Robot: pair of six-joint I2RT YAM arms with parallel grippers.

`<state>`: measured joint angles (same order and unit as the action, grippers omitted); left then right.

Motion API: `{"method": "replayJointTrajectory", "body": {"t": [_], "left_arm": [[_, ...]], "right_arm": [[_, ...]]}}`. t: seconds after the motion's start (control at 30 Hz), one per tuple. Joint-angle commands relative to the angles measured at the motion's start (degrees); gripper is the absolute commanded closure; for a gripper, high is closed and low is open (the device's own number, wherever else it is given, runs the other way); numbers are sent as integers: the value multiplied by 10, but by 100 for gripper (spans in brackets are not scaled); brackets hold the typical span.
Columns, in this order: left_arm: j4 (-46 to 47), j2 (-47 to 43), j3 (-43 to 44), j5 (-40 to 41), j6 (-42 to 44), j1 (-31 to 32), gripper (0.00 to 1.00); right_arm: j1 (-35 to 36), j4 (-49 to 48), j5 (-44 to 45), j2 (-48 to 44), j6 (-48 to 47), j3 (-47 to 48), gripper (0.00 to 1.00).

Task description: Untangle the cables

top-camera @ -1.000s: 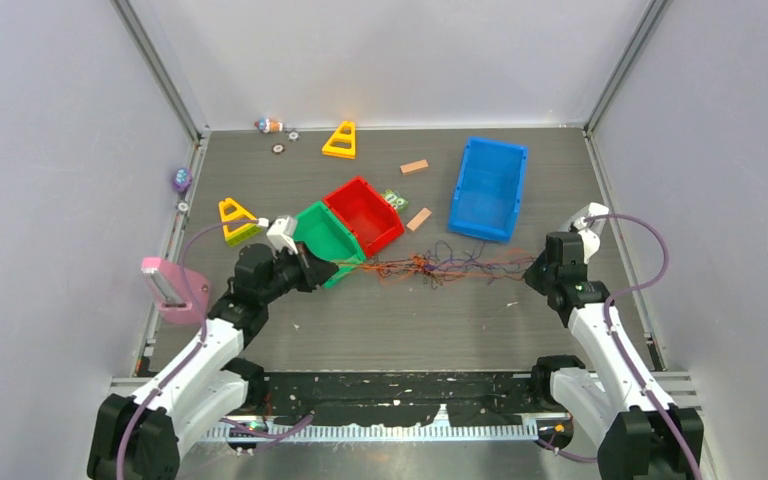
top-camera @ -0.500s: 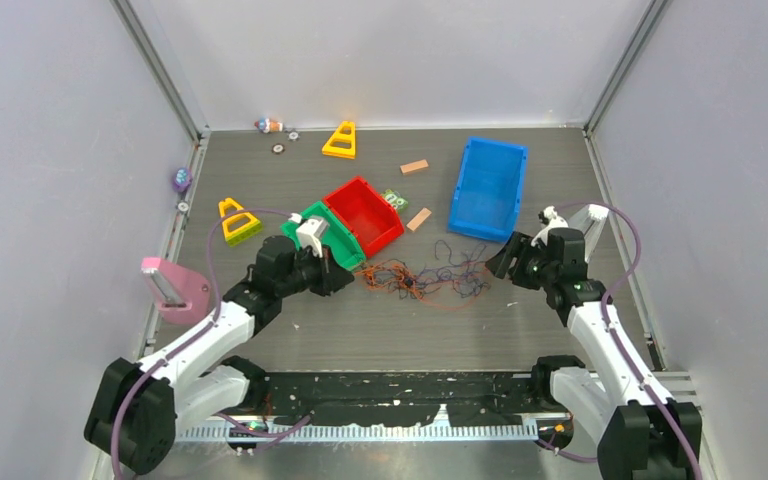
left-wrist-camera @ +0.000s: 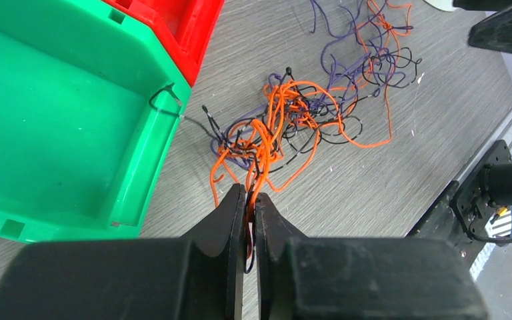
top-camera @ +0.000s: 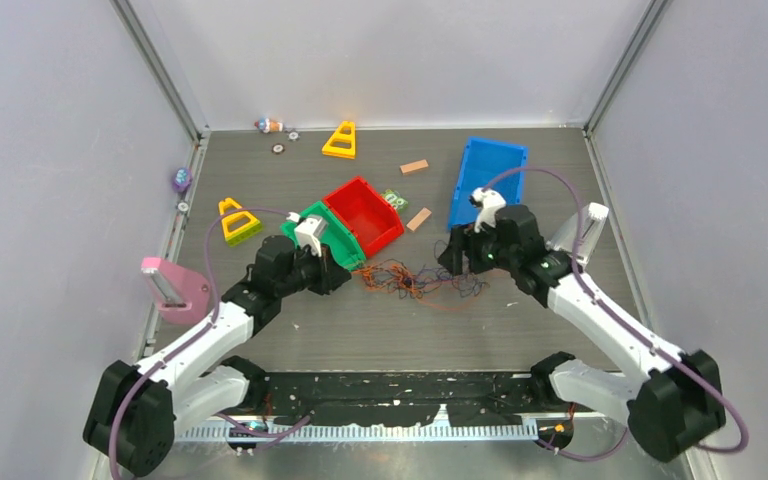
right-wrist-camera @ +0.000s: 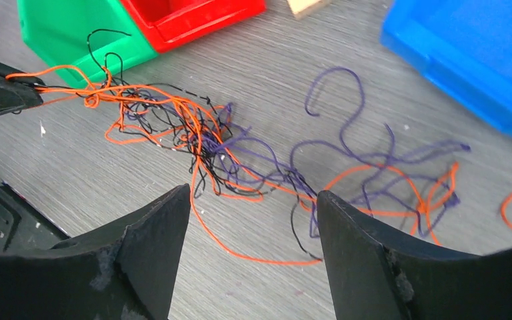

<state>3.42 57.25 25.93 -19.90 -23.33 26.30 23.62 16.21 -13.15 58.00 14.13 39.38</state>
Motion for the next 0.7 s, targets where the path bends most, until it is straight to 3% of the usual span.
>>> {"method": "replayJointTrajectory", "body": {"t": [0.0, 0.1, 0.2, 0.37, 0.57, 0.67], "left_arm": [[-9, -14, 26, 10, -1, 1, 83], [-15, -22, 26, 4, -6, 1, 59], [-21, -37, 25, 4, -7, 6, 44], [-33, -36, 38, 6, -11, 26, 41], [-33, -9, 49, -2, -30, 69, 41], [-33, 20, 61, -18, -40, 88, 41]], "right_arm": [[59, 4, 47, 85, -64, 78, 26], [93, 34, 71, 164, -84, 120, 26], [111, 61, 94, 228, -105, 166, 26], [130, 85, 92, 312, -112, 196, 27], [155, 71, 59, 345, -103, 168, 29], [162, 41, 43, 346, -89, 145, 37]]}}
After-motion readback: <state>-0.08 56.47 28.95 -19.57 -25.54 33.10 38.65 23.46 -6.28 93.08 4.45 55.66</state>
